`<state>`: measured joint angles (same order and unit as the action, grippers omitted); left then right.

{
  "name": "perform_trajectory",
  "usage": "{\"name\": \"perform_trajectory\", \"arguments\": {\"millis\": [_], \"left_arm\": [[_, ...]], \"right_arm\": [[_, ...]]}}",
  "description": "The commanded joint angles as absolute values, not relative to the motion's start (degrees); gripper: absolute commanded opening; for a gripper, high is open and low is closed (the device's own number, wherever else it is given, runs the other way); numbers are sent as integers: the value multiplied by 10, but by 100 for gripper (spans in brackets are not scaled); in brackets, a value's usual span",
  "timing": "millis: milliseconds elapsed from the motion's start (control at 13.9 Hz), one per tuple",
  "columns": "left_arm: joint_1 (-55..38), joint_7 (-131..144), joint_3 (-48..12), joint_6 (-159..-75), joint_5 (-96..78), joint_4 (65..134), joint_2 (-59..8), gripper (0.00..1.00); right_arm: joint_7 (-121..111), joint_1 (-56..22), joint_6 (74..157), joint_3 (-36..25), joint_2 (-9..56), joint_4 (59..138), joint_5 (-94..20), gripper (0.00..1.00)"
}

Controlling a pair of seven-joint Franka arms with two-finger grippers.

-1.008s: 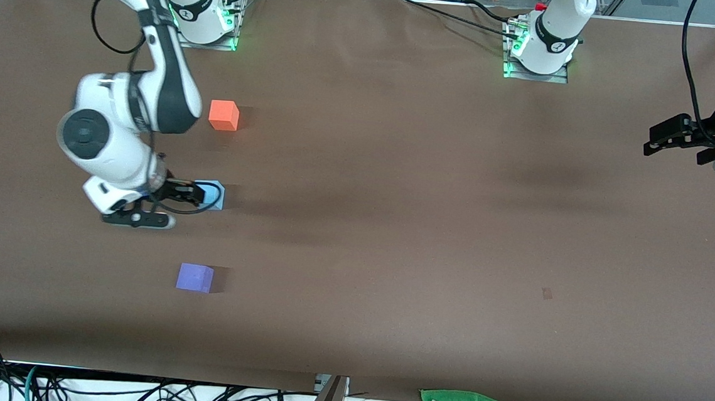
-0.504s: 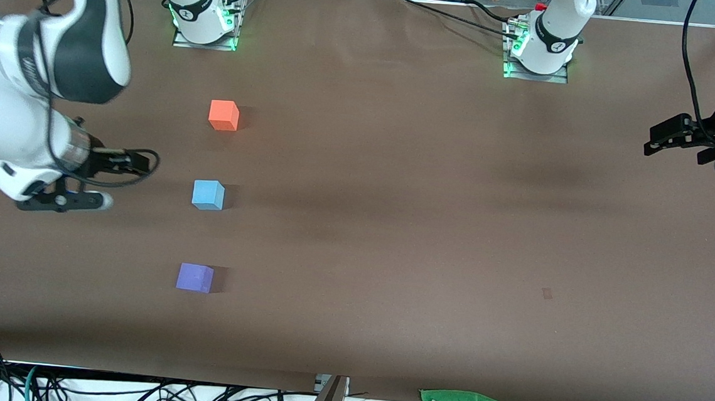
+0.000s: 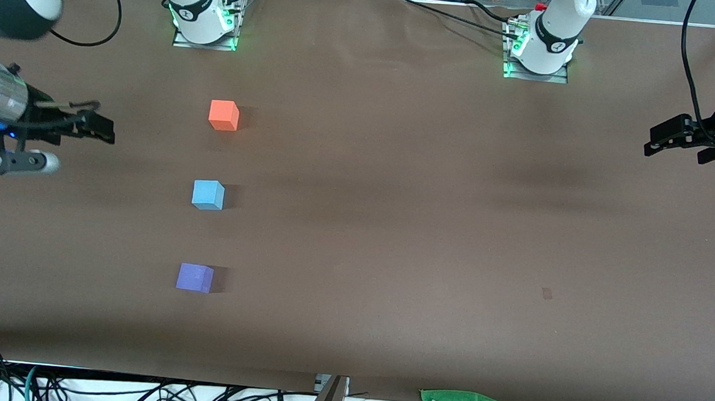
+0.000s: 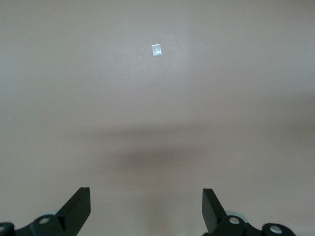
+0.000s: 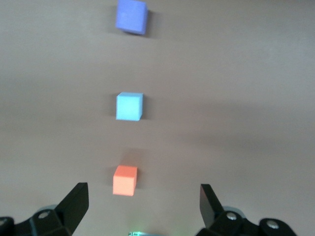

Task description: Place blue block between orange and purple blocks

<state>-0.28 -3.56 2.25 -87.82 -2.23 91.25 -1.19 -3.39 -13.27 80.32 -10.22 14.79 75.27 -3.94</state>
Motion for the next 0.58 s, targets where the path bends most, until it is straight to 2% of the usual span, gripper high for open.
{"name": "perform_trajectory", "arguments": {"millis": [0, 288, 504], "left_arm": [[-6, -28, 23, -873, -13, 898, -18, 100], [-6, -28, 23, -873, -13, 897, -18, 100], [-7, -28, 23, -873, -13, 897, -18, 100]], "right_arm": [[-46, -68, 809, -29, 101, 812, -9, 100], [-45, -49, 825, -26, 29, 834, -1, 100], [-48, -34, 824, -23, 9, 854, -1, 100]]}}
